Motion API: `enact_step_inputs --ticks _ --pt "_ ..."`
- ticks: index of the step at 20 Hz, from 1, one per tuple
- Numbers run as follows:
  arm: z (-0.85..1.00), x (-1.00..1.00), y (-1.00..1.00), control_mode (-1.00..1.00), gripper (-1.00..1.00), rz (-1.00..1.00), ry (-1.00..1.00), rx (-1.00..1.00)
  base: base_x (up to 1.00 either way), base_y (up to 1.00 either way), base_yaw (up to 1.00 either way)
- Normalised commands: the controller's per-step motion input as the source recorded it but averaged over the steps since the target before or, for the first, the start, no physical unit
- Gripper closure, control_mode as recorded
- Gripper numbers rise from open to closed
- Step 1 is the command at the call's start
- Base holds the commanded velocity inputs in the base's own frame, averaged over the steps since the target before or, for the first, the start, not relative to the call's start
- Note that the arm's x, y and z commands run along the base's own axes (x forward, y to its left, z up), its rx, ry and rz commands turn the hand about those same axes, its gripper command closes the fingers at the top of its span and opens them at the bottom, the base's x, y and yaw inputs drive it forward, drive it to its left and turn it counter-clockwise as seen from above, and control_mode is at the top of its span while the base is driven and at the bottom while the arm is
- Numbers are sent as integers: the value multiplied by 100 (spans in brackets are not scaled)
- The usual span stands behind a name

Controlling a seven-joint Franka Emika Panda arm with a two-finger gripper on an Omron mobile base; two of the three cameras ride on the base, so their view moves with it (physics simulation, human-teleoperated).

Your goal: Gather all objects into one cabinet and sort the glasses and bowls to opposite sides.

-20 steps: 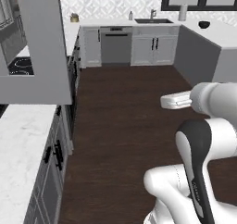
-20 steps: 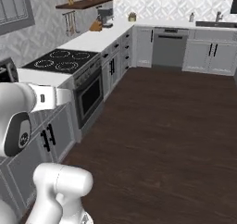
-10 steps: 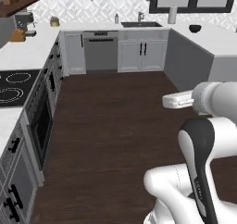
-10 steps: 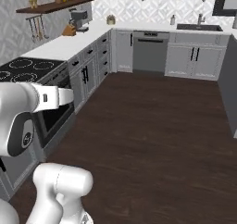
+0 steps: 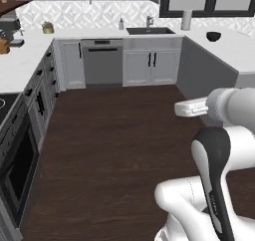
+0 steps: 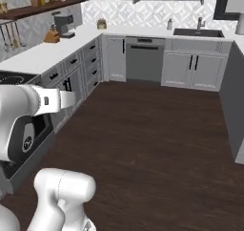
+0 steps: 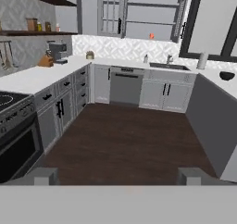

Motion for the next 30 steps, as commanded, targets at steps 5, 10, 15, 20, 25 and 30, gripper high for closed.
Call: enact_step_inputs --ticks 5,10,15,20,25,30 --pt "0 0 0 100 -100 0 0 0 100 -17 0" --pt "0 0 0 100 -100 0 0 0 80 0 -12" --pt "0 0 0 100 -100 0 0 0 58 0 -23" --pt "0 0 0 100 -100 0 0 0 54 0 -21" --pt "0 0 0 100 -100 0 0 0 95 0 -20" --pt "0 0 0 100 -100 0 0 0 100 0 -10"
